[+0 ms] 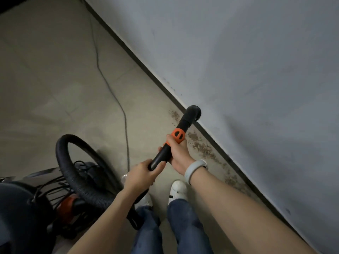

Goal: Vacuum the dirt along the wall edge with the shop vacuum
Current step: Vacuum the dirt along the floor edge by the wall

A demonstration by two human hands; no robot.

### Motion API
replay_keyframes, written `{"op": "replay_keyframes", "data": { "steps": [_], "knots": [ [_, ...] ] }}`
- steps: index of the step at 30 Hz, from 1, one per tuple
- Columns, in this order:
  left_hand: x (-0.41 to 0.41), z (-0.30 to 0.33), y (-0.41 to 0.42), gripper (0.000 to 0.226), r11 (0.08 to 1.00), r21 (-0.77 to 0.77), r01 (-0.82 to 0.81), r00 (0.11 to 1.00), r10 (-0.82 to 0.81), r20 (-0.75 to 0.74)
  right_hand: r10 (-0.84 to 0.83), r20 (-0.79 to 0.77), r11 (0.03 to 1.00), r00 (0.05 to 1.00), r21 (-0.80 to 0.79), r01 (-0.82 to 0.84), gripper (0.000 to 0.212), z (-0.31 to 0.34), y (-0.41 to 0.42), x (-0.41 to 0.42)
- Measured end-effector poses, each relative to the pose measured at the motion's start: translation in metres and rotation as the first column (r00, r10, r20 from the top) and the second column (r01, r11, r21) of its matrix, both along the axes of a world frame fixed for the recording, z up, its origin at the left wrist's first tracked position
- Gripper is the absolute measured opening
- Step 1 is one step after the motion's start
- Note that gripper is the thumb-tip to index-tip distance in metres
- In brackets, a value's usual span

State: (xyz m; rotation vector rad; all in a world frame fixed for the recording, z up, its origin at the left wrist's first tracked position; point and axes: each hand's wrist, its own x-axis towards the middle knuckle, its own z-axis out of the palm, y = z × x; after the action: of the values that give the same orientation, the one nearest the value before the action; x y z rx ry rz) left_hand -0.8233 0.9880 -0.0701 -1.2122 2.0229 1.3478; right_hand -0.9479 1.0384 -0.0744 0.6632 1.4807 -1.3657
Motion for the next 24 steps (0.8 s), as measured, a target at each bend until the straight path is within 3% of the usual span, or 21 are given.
{"op": "replay_keyframes", "data": {
  "steps": [4, 7, 10, 14, 17, 19, 24],
  "knots": [
    [0.001, -0.088, -0.016, 0.040, 0.875, -0.439, 0.203, 0.979, -0.187, 0.079, 0.004, 0.048, 1.000, 0.999, 0.024, -0.005, 0.037, -0.101, -0.021, -0.013],
    [0.002, -0.166, -0.025, 0.042, 0.765, -0.591, 0.256, 0.966, -0.213, 0.144, 0.020, 0.068, 1.000, 0.997, -0.003, -0.019, 0.042, -0.183, -0.034, -0.025],
    [0.001, -0.250, -0.032, 0.037, 0.633, -0.744, 0.215, 0.973, -0.203, 0.108, 0.003, 0.076, 0.999, 0.997, -0.049, 0.000, 0.043, -0.259, -0.051, -0.037],
    [-0.010, -0.334, -0.060, 0.029, 0.335, -0.933, 0.128, 0.982, -0.173, 0.073, -0.064, 0.117, 0.981, 0.991, -0.175, 0.084, 0.039, -0.336, -0.080, -0.048],
    [-0.017, -0.375, -0.094, 0.024, 0.141, -0.989, 0.041, 0.985, -0.170, 0.016, -0.102, 0.136, 0.956, 0.985, -0.260, 0.135, 0.032, -0.378, -0.108, -0.054],
    [-0.021, -0.391, -0.112, 0.025, 0.134, -0.991, 0.006, 0.987, -0.162, -0.016, -0.107, 0.129, 0.947, 0.986, -0.288, 0.141, 0.034, -0.395, -0.126, -0.058],
    [-0.033, -0.420, -0.133, 0.029, 0.287, -0.957, -0.030, 0.987, -0.144, -0.074, -0.069, 0.026, 0.950, 0.997, -0.303, 0.074, 0.047, -0.417, -0.152, -0.070]
  ]
}}
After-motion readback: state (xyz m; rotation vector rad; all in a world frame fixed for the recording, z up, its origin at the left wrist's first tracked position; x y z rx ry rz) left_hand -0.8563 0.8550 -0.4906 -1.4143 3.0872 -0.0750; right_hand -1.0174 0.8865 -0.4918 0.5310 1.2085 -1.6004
